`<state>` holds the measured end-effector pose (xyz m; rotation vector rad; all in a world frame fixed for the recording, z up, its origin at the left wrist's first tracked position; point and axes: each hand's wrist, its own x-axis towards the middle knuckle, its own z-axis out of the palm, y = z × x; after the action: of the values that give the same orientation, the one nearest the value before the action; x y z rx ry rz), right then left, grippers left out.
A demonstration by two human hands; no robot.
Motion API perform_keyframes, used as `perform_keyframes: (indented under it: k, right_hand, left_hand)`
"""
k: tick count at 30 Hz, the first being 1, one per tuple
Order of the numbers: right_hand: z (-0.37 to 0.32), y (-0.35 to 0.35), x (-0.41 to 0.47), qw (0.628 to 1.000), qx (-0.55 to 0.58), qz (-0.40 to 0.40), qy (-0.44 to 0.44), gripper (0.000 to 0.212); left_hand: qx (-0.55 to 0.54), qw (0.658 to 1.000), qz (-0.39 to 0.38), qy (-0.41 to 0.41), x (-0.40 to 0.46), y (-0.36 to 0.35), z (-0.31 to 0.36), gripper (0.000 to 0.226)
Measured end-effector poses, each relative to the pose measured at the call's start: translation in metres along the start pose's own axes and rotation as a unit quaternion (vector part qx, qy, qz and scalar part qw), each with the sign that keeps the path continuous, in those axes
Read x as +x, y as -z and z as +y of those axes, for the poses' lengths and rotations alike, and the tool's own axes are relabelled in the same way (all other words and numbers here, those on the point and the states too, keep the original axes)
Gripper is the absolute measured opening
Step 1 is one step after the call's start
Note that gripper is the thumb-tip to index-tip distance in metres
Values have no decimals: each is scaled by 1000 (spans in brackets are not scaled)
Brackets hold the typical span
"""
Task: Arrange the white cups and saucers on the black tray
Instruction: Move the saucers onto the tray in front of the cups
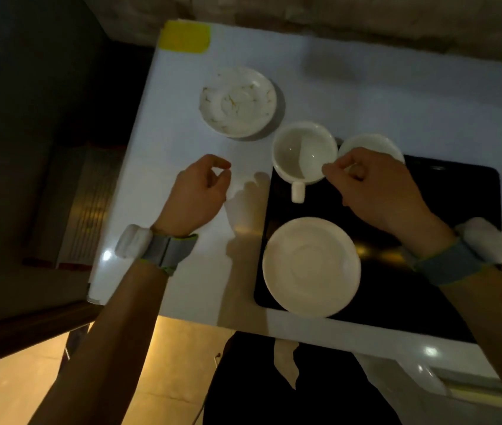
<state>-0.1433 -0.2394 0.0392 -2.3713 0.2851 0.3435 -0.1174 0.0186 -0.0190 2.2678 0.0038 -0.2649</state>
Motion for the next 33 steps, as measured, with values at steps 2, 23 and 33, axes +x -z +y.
perform_keyframes:
  k: [2,23,33]
  right_hand:
    - [-15,-3,23,1000,-7,0,15,26]
    - [-56,-49,195,998,-23,-52,-16,53]
    - [-55,-61,207,992,-19,-124,-2,25]
  left_hand:
    - [5,1000,14,0,17,11,-2,21]
    - [48,993,61,84,145,35,-33,33]
    - [-15,994,15,110,156,26,-32,38]
